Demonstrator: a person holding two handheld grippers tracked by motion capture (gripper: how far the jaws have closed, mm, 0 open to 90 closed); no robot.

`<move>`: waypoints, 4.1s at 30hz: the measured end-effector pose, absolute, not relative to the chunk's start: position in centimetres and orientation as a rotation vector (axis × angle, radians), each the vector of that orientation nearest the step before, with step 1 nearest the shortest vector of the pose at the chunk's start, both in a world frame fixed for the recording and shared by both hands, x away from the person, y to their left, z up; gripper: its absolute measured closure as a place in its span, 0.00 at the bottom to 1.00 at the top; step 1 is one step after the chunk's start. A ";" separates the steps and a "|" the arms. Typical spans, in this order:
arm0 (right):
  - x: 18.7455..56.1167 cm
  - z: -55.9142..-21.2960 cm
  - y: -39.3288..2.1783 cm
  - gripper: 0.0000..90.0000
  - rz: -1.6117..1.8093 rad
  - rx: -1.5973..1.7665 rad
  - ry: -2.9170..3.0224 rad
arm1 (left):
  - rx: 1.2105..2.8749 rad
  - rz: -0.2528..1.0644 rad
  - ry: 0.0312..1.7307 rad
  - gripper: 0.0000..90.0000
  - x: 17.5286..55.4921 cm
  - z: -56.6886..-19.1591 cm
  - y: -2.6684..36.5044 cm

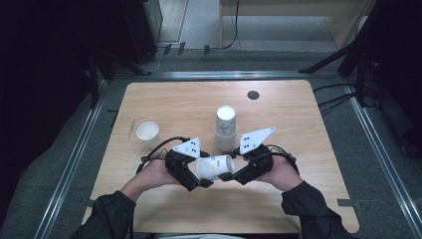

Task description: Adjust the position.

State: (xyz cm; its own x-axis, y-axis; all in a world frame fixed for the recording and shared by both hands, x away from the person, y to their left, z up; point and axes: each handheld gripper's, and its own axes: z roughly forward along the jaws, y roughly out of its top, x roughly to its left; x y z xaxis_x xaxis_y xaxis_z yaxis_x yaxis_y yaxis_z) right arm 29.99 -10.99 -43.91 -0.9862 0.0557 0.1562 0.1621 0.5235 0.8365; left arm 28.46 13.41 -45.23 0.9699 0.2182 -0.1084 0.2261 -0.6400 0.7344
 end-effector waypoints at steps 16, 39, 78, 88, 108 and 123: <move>30.9 -44.2 -10.2 0.39 -1.481 -0.197 -2.563 | 2.213 -0.012 0.315 0.27 28.4 -45.2 14.7; 30.9 -45.2 -10.6 0.27 -1.400 -0.247 -2.694 | 2.326 0.030 0.343 0.28 29.8 -43.4 16.1; 30.7 -46.6 -10.6 0.27 -1.291 -0.269 -2.857 | 2.745 0.010 0.222 0.28 32.4 -44.4 11.4; 30.4 -47.5 -9.1 0.27 -1.228 -0.198 -2.895 | 2.765 -0.037 0.160 0.28 31.4 -45.3 10.2; 30.1 -47.3 -8.7 0.40 -1.249 -0.145 -2.910 | 2.693 0.000 0.167 0.16 31.1 -45.2 10.5; 30.6 -45.8 -10.3 0.39 -1.394 -0.189 -2.840 | 2.498 -0.022 0.261 0.14 31.0 -44.3 12.4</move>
State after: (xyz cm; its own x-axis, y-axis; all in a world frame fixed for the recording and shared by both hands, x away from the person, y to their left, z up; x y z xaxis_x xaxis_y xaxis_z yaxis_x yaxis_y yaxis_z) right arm 30.56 -10.32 -45.83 -0.9925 0.1192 0.0272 0.0945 0.6059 0.7899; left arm 31.01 12.35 -44.29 0.9803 0.1820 -0.0771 0.1924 -0.7885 0.5842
